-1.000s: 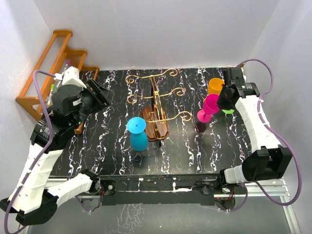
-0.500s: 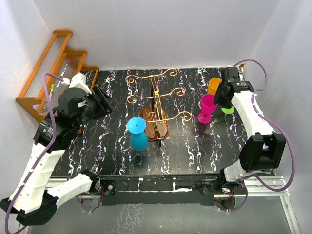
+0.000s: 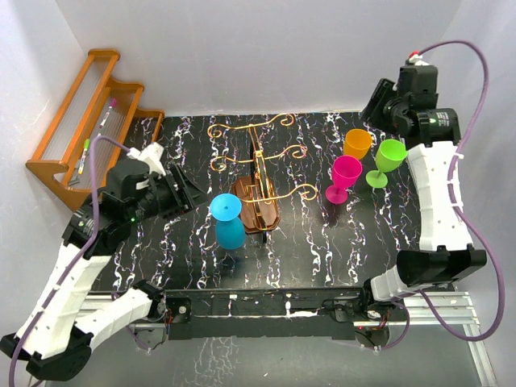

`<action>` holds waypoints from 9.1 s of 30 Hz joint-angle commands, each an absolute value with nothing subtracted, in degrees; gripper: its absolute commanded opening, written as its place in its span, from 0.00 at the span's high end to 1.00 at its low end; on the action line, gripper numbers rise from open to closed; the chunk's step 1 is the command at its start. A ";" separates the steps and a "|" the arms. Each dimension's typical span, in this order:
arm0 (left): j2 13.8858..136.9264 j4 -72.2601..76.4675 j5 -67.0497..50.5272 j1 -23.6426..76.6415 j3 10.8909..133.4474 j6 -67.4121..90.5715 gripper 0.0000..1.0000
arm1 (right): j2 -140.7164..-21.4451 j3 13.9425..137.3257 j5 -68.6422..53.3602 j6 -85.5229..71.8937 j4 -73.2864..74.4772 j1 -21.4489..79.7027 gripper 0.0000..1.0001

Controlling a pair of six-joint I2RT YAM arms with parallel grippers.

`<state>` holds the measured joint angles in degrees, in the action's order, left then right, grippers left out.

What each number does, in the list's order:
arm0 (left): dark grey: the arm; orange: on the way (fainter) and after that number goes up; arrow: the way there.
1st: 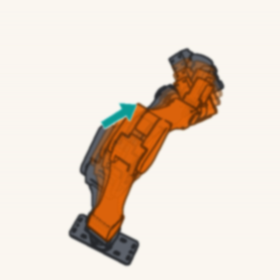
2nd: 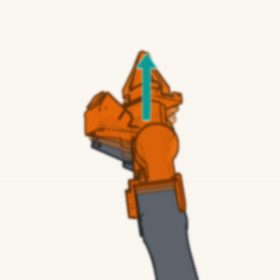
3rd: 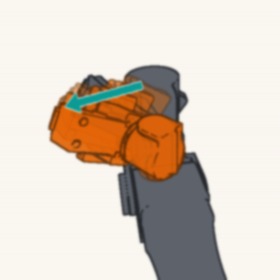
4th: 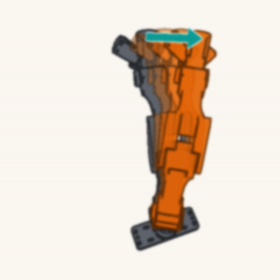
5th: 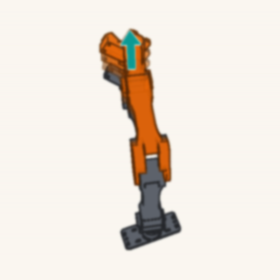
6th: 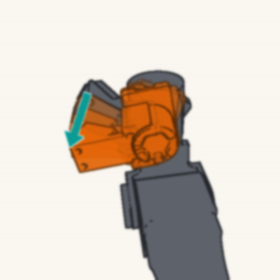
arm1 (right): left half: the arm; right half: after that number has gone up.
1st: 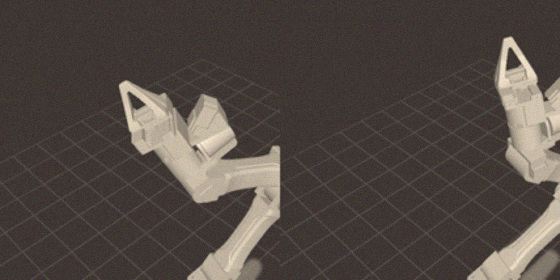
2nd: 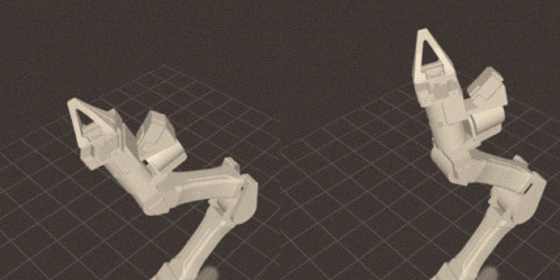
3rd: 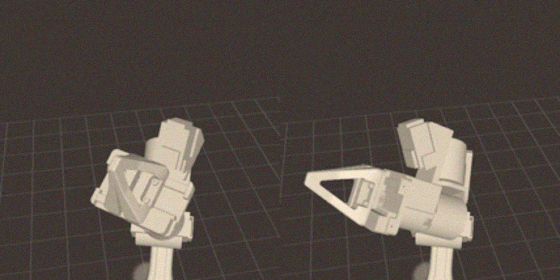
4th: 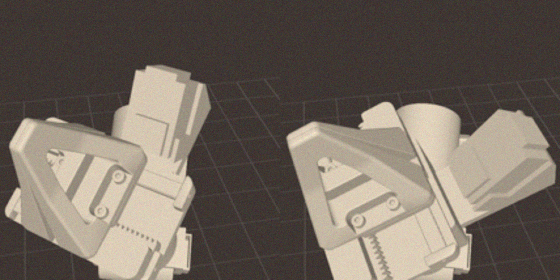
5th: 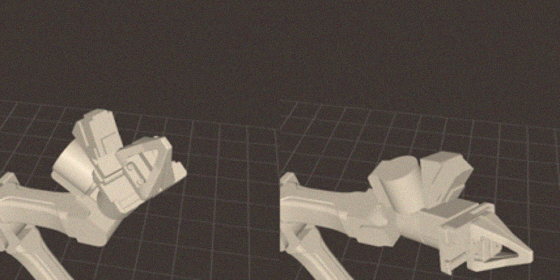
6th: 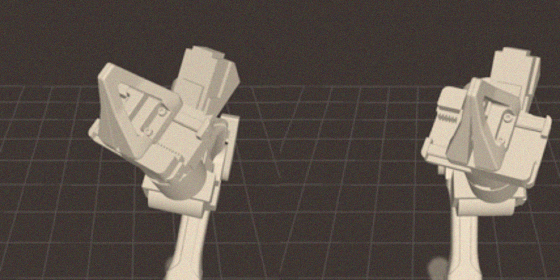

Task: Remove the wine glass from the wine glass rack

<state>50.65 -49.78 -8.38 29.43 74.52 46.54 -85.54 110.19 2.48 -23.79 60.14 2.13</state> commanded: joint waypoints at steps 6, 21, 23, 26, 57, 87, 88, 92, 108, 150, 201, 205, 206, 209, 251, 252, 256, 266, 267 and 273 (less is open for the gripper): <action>53.40 -51.80 -18.44 29.41 73.03 48.24 0.48 | -81.96 117.99 -13.91 -22.22 57.63 1.98 0.51; 56.51 -46.07 -20.21 29.43 68.82 50.98 0.49 | -76.12 110.12 -23.01 -22.94 49.27 1.96 0.56; 56.90 -46.12 -20.16 29.44 68.74 50.98 0.53 | -75.84 109.55 -23.02 -23.01 49.20 1.93 0.56; 56.85 -46.22 -20.22 29.44 68.41 50.97 0.65 | -75.06 108.45 -22.82 -23.15 48.64 1.97 0.56; 55.50 -44.35 -6.83 29.37 74.73 58.10 1.00 | -70.84 102.49 -22.15 -24.51 42.43 1.93 0.58; 58.94 -33.46 -35.90 29.39 72.50 53.72 1.00 | -72.97 104.12 -25.33 -24.87 40.94 1.98 0.59; 58.66 -32.35 -37.75 29.41 72.24 53.55 1.00 | -73.14 104.14 -25.84 -24.95 40.86 1.98 0.59; 58.13 -25.72 -41.96 29.36 72.70 54.26 1.00 | -73.83 104.29 -29.18 -25.32 39.64 1.98 0.59; 74.19 13.75 -51.40 29.44 94.02 68.30 1.00 | -73.19 103.52 -42.16 -33.49 28.20 1.94 0.59; 97.13 -4.70 -43.55 32.50 121.07 48.21 1.00 | -79.41 107.17 -65.08 -33.36 28.71 5.13 0.52; 90.03 -17.35 -28.79 33.28 112.99 64.32 0.48 | -62.80 77.94 -5.78 33.96 4.94 35.47 0.92; 89.59 -16.17 -29.47 33.28 111.88 65.20 0.49 | -63.29 77.47 -2.09 36.13 4.15 39.43 0.92; 89.61 -16.23 -29.67 33.25 111.74 65.22 0.49 | -63.47 77.25 -0.87 37.05 3.75 40.71 0.92; 89.41 -16.39 -29.94 33.31 111.42 65.45 0.49 | -64.04 76.14 3.59 40.41 2.48 45.08 0.92; 88.14 -18.19 -32.39 33.36 111.45 67.06 0.51 | -61.53 55.45 28.51 71.95 -34.73 56.58 0.92; 88.08 -18.12 -32.55 33.32 111.18 67.15 0.51 | -61.85 55.11 28.67 72.86 -35.60 56.66 0.92; 88.13 -17.67 -33.40 33.37 111.03 67.62 0.53 | -64.03 54.12 30.67 76.33 -39.64 56.98 0.92; 87.57 -18.28 -34.14 33.34 110.20 67.29 0.59 | -66.90 53.10 33.88 81.40 -48.30 58.00 0.92; 87.54 -18.29 -34.26 33.38 110.07 67.29 0.59 | -67.07 53.15 33.85 81.47 -48.85 58.04 0.92; 87.18 -18.43 -34.43 33.32 109.08 67.37 0.59 | -68.72 53.97 35.30 83.08 -52.71 58.34 0.92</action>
